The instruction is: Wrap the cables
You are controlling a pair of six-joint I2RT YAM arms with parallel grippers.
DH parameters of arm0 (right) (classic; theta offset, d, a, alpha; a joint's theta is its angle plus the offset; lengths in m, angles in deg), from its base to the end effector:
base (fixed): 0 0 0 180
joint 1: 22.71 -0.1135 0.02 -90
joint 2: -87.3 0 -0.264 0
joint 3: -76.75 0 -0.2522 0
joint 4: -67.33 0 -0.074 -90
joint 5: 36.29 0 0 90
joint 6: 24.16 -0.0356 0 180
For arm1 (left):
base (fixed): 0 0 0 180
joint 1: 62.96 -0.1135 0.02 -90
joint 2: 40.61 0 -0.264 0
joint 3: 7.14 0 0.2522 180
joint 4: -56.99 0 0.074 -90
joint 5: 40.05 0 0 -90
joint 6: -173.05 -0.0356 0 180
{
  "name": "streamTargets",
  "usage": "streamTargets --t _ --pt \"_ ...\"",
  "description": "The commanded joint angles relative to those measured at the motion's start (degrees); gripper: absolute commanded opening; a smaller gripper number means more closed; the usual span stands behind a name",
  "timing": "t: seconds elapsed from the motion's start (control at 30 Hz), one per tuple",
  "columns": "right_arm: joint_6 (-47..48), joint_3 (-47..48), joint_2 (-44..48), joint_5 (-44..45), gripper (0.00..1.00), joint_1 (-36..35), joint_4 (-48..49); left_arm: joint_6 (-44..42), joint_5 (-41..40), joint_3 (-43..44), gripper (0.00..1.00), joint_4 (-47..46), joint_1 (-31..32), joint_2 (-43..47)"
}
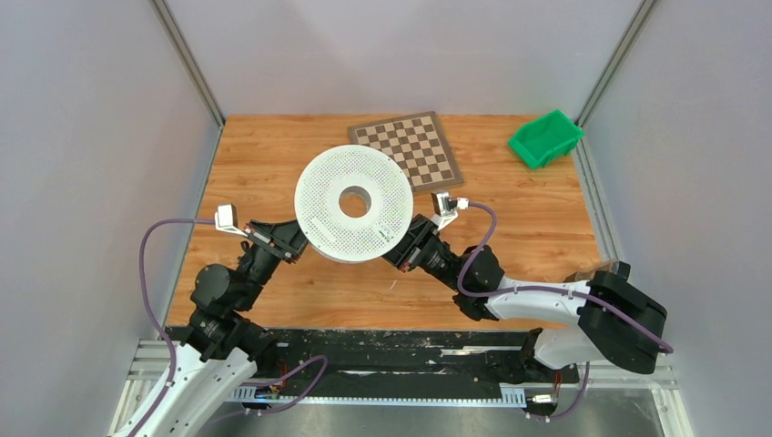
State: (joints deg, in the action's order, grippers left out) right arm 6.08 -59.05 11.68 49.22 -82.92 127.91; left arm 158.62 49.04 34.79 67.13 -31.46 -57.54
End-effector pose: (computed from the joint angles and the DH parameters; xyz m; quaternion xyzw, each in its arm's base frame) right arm 0.1294 0.2316 0.2911 -0.0358 0.5058 0.7560 0.4139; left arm 0.0872 -0.0528 0.3251 -0.2346 0.5628 -0.6345 0.4750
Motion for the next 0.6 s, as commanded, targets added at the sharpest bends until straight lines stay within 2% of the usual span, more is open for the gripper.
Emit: streamTargets --t 0.0,0.3,0.57 --pt "-4.15 0.49 -2.27 7.78 0.00 -0.09 7.62 4.56 -1.99 0.40 0.00 -8.20 0.11 0.46" --pt "-10.46 -2.29 -7.28 18.08 0.00 -0.89 12.36 7.70 -3.09 -0.19 0.00 -8.22 0.05 1.74" --pt "-9.21 -1.54 -8.54 29.53 0.00 -4.08 12.58 11.79 -2.20 -0.26 0.00 -9.30 0.09 0.20"
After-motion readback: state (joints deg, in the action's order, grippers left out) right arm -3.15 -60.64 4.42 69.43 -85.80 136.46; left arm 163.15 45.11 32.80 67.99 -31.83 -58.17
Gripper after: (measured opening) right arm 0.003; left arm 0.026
